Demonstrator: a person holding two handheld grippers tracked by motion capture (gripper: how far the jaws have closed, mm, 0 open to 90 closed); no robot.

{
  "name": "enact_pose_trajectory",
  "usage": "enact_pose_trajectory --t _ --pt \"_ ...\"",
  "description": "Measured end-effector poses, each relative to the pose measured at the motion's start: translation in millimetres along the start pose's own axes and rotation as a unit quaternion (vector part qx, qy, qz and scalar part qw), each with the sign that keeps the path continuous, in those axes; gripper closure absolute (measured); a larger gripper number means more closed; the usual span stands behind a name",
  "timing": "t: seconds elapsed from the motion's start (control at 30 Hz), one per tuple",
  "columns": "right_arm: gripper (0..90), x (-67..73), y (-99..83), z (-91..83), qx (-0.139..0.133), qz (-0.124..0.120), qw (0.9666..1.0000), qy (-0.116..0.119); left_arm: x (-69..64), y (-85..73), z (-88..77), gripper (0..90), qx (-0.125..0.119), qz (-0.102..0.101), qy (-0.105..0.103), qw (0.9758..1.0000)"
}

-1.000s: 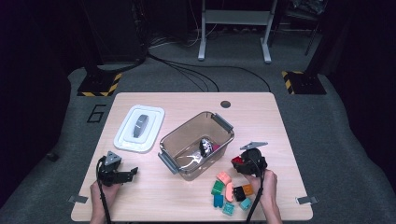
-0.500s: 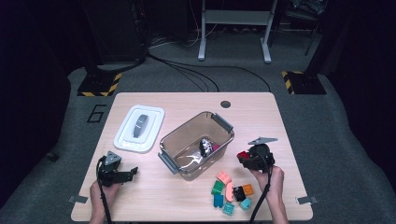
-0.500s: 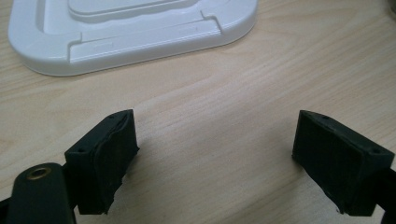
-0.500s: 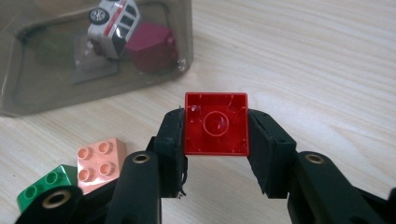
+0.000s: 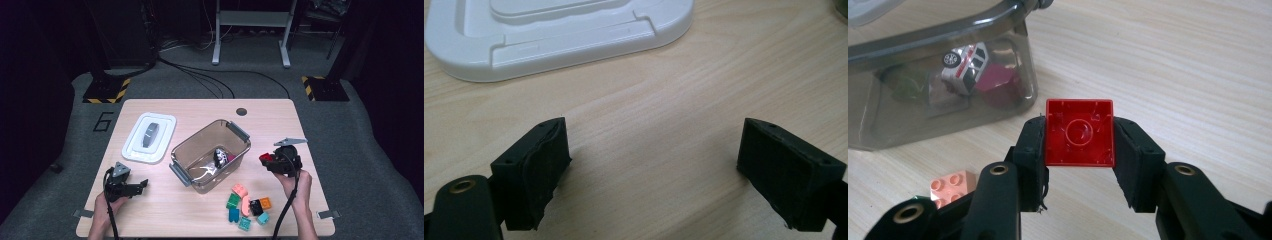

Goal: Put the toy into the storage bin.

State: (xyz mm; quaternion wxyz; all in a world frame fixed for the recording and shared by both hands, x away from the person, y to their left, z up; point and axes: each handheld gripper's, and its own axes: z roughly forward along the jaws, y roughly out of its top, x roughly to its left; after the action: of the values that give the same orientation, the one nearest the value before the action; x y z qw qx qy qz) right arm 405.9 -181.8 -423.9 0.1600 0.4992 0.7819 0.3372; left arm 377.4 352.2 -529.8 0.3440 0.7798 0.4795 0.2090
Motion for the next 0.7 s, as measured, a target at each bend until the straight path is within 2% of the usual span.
enact_pose_trajectory --t 0.13,0.2,0.23,0.3,0.33,0.43,0.5,0.7 --pt "58.7 -2.7 6.7 -5.1 -0.005 -0.002 1.0 -0.002 -1.3 -1.1 -0.4 13.0 -0.003 0.003 -0.001 1.0" --pt "58.7 -5.5 10.8 -8.4 -0.012 -0.013 0.9998 -0.001 -1.6 -1.1 -1.0 13.0 -0.001 0.003 -0.003 1.0" --pt "58.8 -4.3 12.5 -9.7 -0.011 -0.002 0.9999 0.0 -1.9 -1.3 -1.3 13.0 0.001 0.001 -0.004 1.0" --pt "58.8 -5.7 17.0 -11.8 -0.017 -0.01 0.9998 0.001 -2.1 -1.7 -1.1 13.1 -0.002 0.002 -0.003 1.0" --pt "58.7 -4.6 19.7 -13.0 -0.016 -0.006 0.9999 0.0 -1.9 -1.6 -1.1 13.0 -0.002 0.003 -0.003 1.0" --pt "58.7 -5.5 27.3 -14.4 -0.02 -0.019 0.9996 -0.002 -2.0 -1.5 -1.5 13.0 0.001 0.002 -0.004 1.0" --pt "58.7 -3.5 32.6 -15.6 -0.02 -0.008 0.9998 -0.003 -1.9 -1.5 -1.6 13.0 0.001 0.003 -0.004 1.0" --pt "58.7 1.1 48.8 -19.6 -0.028 -0.029 0.9992 -0.004 -1.5 -2.2 -1.5 13.0 -0.003 0.006 -0.005 1.0"
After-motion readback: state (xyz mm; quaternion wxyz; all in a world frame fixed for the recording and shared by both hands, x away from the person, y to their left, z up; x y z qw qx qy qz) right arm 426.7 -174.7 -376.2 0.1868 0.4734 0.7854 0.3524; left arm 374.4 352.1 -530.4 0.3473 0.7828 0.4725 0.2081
